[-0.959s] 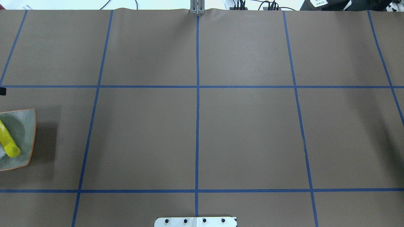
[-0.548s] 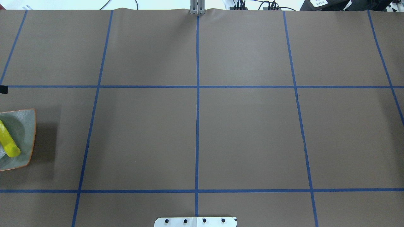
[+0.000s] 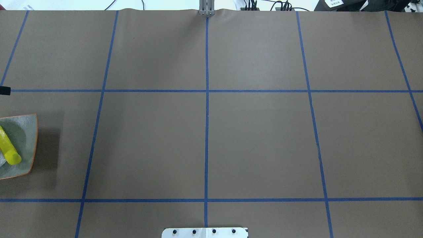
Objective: Transfer all bananas from basket to plate
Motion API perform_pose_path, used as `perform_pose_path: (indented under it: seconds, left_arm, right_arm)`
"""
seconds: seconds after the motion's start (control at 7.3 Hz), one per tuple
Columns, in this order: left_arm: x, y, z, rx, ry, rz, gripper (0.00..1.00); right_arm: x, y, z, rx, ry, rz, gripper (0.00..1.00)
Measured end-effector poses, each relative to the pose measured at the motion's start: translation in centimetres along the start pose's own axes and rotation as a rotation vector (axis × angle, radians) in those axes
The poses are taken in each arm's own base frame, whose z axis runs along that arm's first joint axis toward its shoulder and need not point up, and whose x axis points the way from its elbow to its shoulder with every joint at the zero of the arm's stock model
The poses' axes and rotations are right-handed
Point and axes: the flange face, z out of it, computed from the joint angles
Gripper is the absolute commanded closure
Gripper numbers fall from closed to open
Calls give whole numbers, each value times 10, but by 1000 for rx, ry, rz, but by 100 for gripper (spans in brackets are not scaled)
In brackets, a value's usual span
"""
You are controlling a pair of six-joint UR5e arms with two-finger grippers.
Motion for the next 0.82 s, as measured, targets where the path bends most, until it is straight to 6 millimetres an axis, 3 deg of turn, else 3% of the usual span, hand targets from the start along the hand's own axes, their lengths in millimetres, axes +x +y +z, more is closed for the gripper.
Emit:
perform_pose_path:
  seconds: [0.14,0.27,0.41,0.55,0.68,0.82]
  left_arm:
    - [1,-1,0,1,1,3,0]
    - [1,-2,0,2,2,4,0]
    - [2,-2,0,2,2,6,0]
    - [2,-2,1,2,2,6,0]
    - [1,-2,1,1,2,6,0]
    - [2,-2,1,1,3,7,0]
  right_arm:
    - [6,9,11,24,9,31,22]
    - [9,14,17,36,15,47,32]
    - [10,15,19,42,15,53,60]
    - [9,15,19,44,14,58,94]
    - [8,14,19,45,12,61,100]
    - [7,13,19,46,11,62,100]
